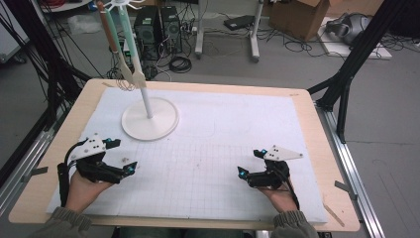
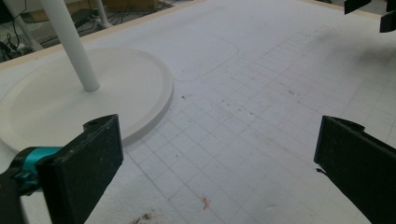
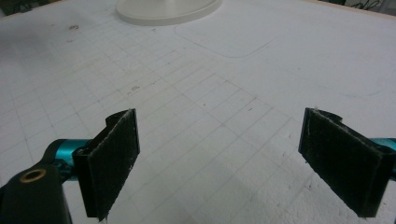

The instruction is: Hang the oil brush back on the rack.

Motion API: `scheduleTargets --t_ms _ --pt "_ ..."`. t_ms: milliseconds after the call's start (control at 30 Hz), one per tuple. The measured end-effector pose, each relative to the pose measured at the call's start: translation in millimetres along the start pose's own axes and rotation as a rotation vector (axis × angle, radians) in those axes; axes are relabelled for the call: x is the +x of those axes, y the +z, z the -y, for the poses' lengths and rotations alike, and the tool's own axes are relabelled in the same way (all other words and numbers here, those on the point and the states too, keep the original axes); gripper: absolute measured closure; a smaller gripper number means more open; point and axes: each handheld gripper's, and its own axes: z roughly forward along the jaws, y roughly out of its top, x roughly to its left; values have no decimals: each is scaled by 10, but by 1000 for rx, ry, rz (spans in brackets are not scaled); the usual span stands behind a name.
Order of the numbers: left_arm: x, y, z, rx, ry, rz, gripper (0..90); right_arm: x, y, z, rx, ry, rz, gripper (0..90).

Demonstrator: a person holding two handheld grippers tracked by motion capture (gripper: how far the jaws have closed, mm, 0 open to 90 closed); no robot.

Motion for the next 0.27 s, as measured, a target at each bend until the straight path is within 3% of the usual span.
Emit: scheduleTargets --t_ms 267 --pt "17 -14 31 2 -8 -6 17 -12 0 0 -4 -5 -2 113"
